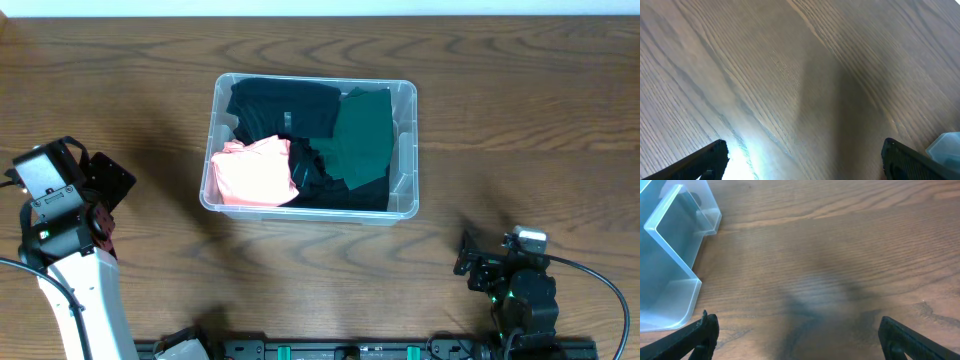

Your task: Pack container

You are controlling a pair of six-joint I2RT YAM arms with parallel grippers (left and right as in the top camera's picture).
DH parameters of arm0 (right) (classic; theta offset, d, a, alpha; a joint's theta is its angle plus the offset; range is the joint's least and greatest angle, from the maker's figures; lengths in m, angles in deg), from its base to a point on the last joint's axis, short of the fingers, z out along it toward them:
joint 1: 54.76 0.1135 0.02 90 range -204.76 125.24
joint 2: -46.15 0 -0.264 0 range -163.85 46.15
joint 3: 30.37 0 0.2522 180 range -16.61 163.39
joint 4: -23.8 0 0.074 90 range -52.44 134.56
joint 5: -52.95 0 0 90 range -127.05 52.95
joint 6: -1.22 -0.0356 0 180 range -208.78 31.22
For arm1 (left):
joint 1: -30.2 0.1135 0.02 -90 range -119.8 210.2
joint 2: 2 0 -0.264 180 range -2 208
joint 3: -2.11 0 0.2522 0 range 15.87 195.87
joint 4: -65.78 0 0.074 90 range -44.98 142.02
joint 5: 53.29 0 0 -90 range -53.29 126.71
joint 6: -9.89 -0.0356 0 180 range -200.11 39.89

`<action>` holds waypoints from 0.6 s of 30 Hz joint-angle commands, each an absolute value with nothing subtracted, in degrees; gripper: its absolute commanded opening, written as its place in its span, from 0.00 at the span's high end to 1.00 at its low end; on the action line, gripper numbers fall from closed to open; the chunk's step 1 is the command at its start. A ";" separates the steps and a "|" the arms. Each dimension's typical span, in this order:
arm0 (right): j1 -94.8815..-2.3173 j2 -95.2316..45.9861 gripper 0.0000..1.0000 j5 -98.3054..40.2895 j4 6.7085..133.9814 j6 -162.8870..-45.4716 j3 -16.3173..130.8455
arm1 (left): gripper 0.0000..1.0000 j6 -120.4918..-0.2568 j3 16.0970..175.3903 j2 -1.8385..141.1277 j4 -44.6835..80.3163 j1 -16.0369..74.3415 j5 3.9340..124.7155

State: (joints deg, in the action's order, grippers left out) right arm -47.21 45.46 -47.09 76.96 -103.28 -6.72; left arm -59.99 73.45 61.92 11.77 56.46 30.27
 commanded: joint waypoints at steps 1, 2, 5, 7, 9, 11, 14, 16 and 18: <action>-47.95 45.81 0.01 -47.09 77.04 -103.96 -7.29 | 0.02 -59.86 73.84 62.03 11.73 56.81 29.59; -47.95 45.83 0.01 -47.12 77.04 -103.96 -7.31 | 0.02 -59.86 73.84 62.03 11.73 56.81 29.59; -47.95 45.83 0.01 -47.09 77.04 -103.96 -7.29 | 0.02 -59.86 73.84 62.03 11.73 56.81 29.57; -47.95 45.81 0.01 -47.09 77.04 -103.96 -7.29 | 0.02 -59.86 73.84 62.03 11.73 56.81 29.59; -47.95 45.81 0.01 -47.12 77.04 -103.96 -7.29 | 0.02 -59.86 73.84 62.03 11.73 56.81 29.59; -47.95 45.81 0.01 -47.12 77.04 -103.96 -7.31 | 0.02 -59.86 73.84 61.72 11.71 56.48 29.59; -47.95 45.81 0.01 -47.12 77.04 -103.96 -7.31 | 0.02 -59.86 73.84 60.65 11.55 56.38 29.59; -47.95 45.81 0.01 -47.12 77.04 -103.96 -7.29 | 0.02 -59.86 73.84 59.75 11.53 56.35 29.59; -47.95 45.81 0.01 -47.12 77.04 -103.96 -7.31 | 0.02 -59.86 73.84 58.60 11.53 55.98 29.59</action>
State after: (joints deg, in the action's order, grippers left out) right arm -47.21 45.46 -47.09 76.96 -103.28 -6.72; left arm -59.99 73.45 60.83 11.71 56.38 30.27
